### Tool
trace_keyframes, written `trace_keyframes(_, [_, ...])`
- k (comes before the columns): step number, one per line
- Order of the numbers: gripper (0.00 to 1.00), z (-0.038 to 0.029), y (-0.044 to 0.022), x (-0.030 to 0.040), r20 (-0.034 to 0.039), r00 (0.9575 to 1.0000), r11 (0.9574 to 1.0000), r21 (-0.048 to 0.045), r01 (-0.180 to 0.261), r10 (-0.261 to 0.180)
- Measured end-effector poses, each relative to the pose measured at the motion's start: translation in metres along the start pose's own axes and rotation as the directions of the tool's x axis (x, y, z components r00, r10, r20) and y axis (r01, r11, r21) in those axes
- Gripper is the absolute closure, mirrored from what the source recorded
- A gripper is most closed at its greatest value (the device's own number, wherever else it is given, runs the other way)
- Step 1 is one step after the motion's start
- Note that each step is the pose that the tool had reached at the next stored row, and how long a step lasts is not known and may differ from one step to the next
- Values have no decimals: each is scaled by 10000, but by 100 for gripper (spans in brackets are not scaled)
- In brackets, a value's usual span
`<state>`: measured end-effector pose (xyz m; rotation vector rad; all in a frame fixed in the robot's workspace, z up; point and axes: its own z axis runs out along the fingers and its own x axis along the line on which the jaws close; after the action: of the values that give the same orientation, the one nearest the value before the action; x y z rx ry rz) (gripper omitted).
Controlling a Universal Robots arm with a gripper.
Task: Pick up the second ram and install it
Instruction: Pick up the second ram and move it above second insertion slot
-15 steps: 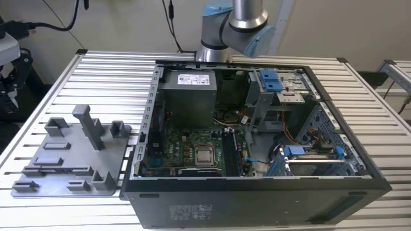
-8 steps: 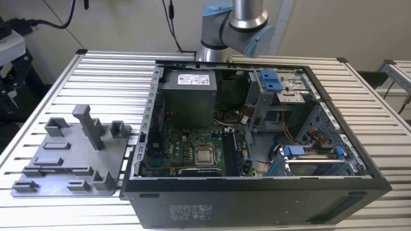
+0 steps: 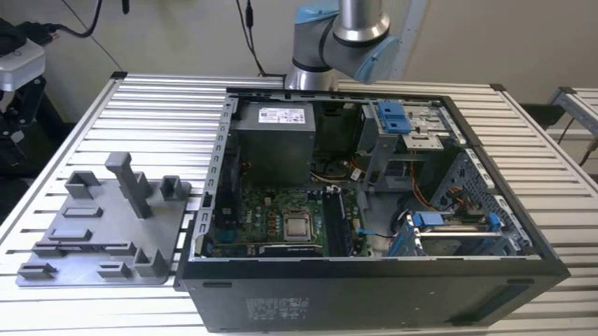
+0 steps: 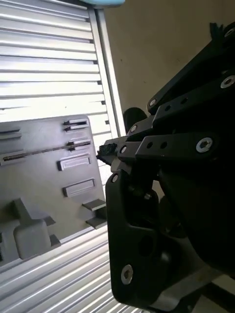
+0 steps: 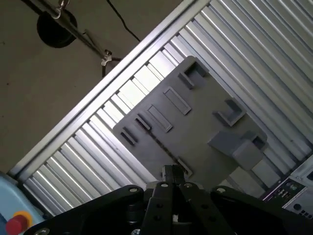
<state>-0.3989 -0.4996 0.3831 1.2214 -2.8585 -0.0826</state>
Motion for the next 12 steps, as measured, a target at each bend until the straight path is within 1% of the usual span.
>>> trace_keyframes(3, [89, 0, -1, 0, -29, 9988, 9988, 5, 493, -493])
trace_keyframes(6, [89, 0, -1, 0, -59, 9950, 9951, 8, 992, -992])
trace_keyframes(9, [89, 0, 0, 0, -89, 9887, 9888, 9, 1494, -1494])
trace_keyframes(11, [89, 0, -1, 0, -111, 9828, 9829, 9, 1841, -1841])
trace_keyframes(12, [89, 0, -1, 0, -122, 9792, 9793, 10, 2023, -2023])
